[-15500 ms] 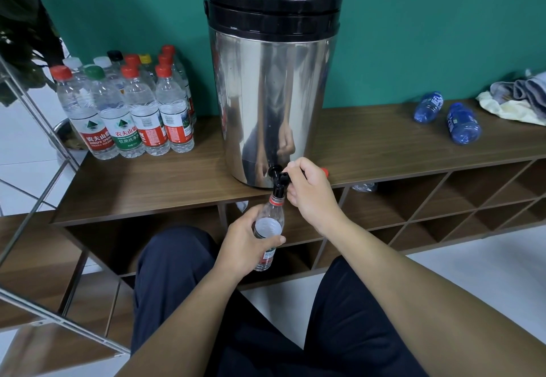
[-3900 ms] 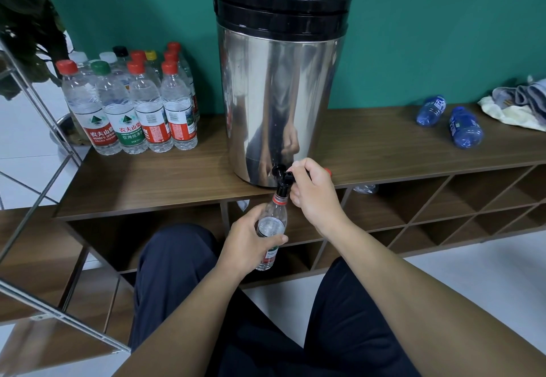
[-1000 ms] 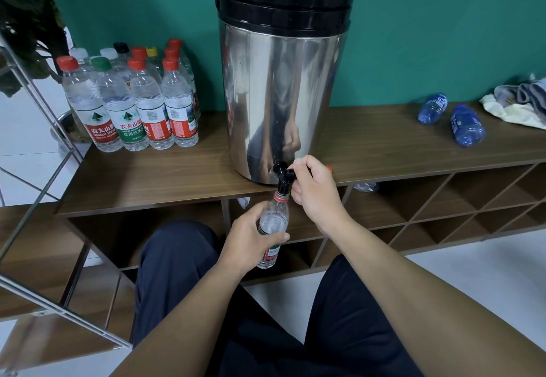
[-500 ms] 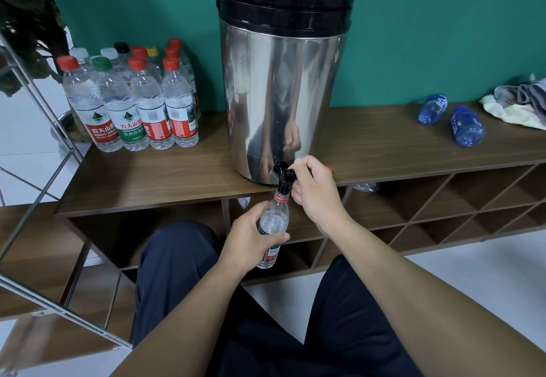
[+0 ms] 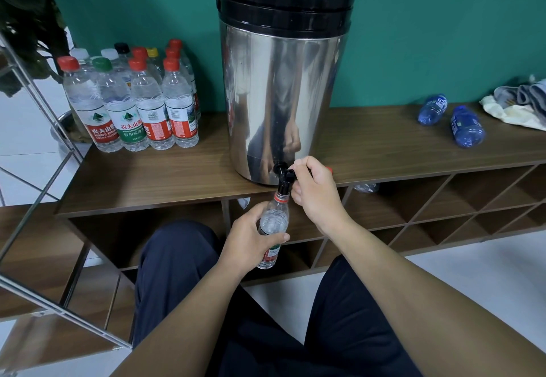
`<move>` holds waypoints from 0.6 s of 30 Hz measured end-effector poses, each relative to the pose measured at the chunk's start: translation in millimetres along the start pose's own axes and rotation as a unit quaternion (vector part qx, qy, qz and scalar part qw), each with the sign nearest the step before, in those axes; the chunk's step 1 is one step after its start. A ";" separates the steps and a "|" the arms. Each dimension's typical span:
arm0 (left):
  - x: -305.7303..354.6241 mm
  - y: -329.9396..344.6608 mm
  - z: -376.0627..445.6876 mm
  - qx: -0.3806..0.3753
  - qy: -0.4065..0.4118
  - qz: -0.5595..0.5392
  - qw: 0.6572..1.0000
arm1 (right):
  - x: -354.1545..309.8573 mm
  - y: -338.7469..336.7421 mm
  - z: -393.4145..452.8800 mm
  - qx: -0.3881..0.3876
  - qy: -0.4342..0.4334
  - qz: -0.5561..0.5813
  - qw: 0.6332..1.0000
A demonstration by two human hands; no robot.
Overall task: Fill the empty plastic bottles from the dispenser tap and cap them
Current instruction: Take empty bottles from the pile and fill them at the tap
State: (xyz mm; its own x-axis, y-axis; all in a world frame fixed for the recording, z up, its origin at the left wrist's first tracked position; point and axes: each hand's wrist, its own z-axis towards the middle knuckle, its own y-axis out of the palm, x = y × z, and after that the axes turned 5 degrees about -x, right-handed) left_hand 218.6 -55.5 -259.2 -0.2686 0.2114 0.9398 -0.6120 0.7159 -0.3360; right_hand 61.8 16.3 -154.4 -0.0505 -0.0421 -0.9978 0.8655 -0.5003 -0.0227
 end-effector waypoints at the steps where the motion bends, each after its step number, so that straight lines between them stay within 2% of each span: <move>1: -0.3 0.0 0.1 0.000 -0.001 0.000 1.000 | 0.1 0.1 -0.1 -0.001 0.001 0.001 1.000; 18: 0.1 1.1 -0.5 -0.001 0.003 -0.010 1.000 | -0.5 -1.3 -0.6 0.004 0.003 -0.014 1.000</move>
State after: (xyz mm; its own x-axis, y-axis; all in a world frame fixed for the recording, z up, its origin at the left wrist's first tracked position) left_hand 218.2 -54.4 -259.5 -0.2517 0.2003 0.9469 -0.6152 0.7221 -0.3163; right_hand 60.9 17.5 -154.0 -0.0715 -0.0236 -0.9972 0.8602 -0.5075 -0.0497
